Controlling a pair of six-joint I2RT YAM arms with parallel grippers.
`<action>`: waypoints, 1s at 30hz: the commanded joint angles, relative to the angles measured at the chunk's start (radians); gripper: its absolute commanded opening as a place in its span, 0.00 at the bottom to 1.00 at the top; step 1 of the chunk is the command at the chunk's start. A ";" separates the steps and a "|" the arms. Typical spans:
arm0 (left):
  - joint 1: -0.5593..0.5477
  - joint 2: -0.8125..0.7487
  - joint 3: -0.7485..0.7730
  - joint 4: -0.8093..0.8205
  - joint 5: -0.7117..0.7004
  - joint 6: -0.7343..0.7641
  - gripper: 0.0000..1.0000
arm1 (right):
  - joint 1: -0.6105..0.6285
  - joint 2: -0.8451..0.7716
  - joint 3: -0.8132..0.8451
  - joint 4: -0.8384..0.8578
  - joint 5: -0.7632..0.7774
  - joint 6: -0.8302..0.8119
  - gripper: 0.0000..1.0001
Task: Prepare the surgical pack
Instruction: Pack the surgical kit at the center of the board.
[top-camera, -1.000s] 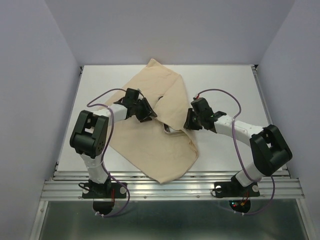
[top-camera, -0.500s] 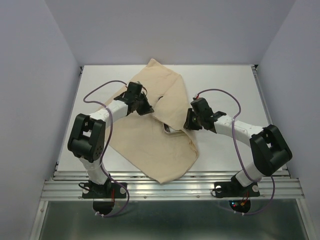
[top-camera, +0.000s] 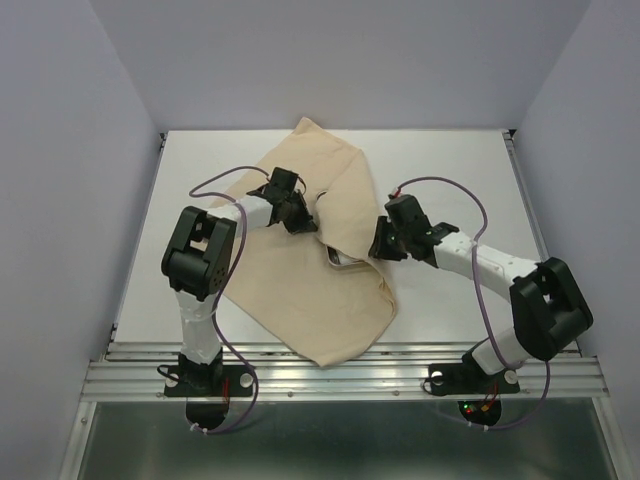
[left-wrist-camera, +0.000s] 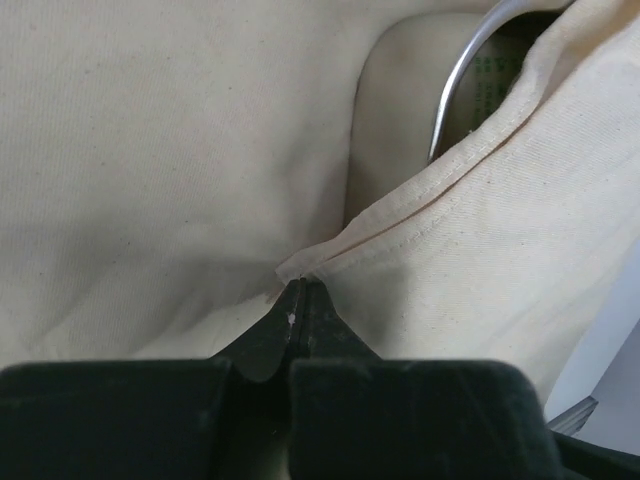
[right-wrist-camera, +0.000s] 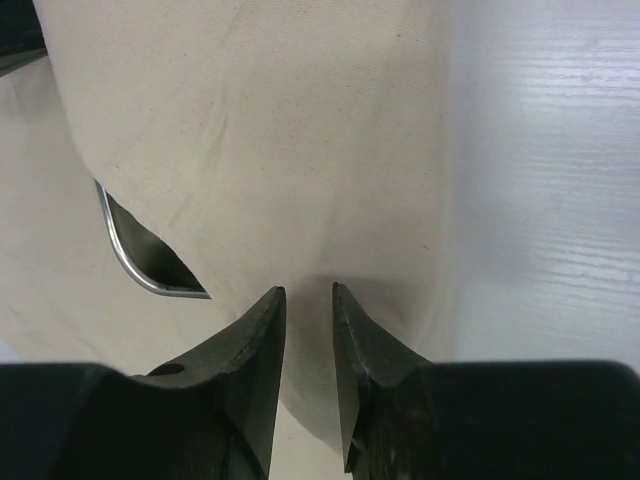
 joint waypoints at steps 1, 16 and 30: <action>-0.023 0.016 0.049 0.007 0.008 0.021 0.00 | 0.011 -0.067 0.056 -0.043 0.089 -0.026 0.32; -0.036 0.024 0.028 0.018 0.043 0.030 0.00 | -0.056 0.051 0.259 -0.085 0.027 -0.096 0.33; -0.036 0.035 0.006 0.029 0.061 0.033 0.00 | 0.250 0.031 0.073 -0.040 0.042 -0.050 0.20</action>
